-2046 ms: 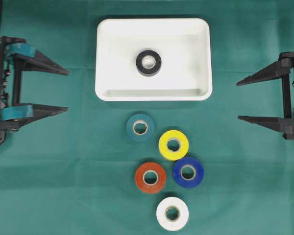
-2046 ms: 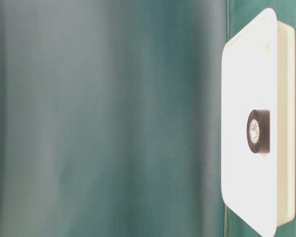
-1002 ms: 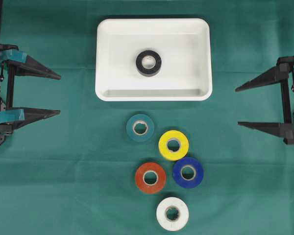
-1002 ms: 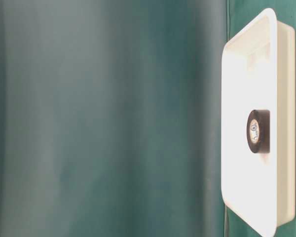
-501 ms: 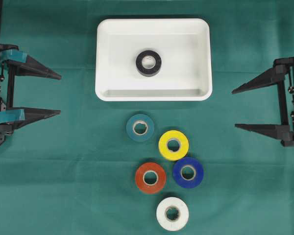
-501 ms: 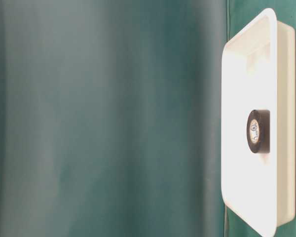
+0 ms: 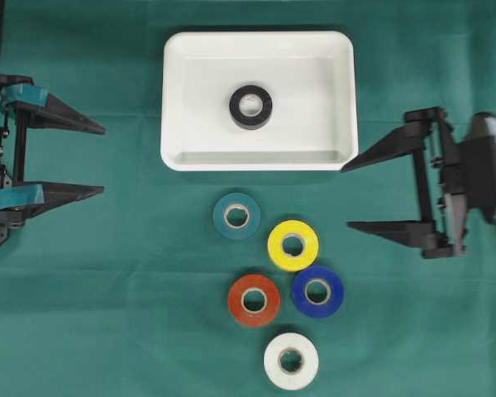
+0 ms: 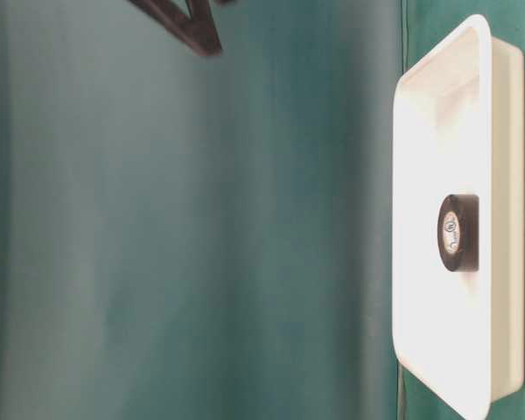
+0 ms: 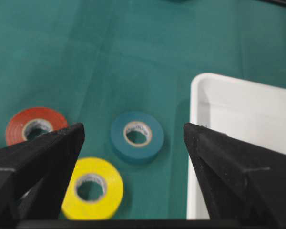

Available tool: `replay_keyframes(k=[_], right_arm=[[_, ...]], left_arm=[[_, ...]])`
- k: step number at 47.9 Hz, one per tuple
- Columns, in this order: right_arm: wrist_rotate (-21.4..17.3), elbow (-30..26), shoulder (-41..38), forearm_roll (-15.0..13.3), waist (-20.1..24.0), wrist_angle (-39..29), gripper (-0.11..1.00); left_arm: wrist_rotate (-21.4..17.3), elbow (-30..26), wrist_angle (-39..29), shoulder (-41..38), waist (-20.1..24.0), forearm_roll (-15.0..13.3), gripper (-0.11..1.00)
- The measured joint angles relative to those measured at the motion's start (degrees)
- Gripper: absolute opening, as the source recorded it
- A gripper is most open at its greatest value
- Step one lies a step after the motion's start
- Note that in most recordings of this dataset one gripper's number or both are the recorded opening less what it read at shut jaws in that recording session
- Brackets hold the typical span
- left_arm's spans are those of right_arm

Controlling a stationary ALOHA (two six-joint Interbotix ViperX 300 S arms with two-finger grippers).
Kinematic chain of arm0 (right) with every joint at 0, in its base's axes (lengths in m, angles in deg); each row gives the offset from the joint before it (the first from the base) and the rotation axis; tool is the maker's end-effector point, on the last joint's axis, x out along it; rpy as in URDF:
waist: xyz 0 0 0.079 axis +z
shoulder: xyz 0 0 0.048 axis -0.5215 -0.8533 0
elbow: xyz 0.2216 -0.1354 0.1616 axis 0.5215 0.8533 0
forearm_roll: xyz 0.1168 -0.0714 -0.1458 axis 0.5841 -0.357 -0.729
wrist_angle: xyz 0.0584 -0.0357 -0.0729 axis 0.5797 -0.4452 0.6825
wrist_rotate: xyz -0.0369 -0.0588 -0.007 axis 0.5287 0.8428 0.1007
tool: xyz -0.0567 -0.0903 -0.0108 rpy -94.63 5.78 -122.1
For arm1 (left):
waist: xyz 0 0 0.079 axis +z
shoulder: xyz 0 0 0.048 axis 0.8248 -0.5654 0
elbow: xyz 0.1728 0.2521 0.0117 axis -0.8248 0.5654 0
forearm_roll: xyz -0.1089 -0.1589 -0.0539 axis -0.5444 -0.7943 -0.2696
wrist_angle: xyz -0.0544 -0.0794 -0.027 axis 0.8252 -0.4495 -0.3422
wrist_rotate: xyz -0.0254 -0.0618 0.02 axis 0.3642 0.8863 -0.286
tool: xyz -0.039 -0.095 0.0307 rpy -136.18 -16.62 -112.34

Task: Pick up the tape from a random location and place it into the white case.
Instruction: 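Move the right gripper toward the yellow tape roll, then lower the right gripper over the yellow tape roll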

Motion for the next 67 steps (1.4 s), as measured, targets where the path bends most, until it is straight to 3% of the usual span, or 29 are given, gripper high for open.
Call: replay_keyframes(k=[19,39,56,67], right_arm=[[0.35,-9.23,-11.87,-0.35,0.26,0.97,0.92],[0.09,-10.02,-12.66,-0.35,0.35,-0.09,0.92],[-0.97,-13.18,-13.27,-0.09,0.35,-10.55,0.92],[-2.9,-17.75,-16.7,-0.09,0.35,-23.03,0.92]], left_arm=[[0.0,0.0,0.0,0.0,0.0,0.0,0.95],[0.26,0.0,0.0,-0.09,0.0,0.0,0.95],[0.26,0.0,0.0,0.0,0.0,-0.09,0.95],[0.26,0.0,0.0,-0.09,0.0,-0.09,0.95]])
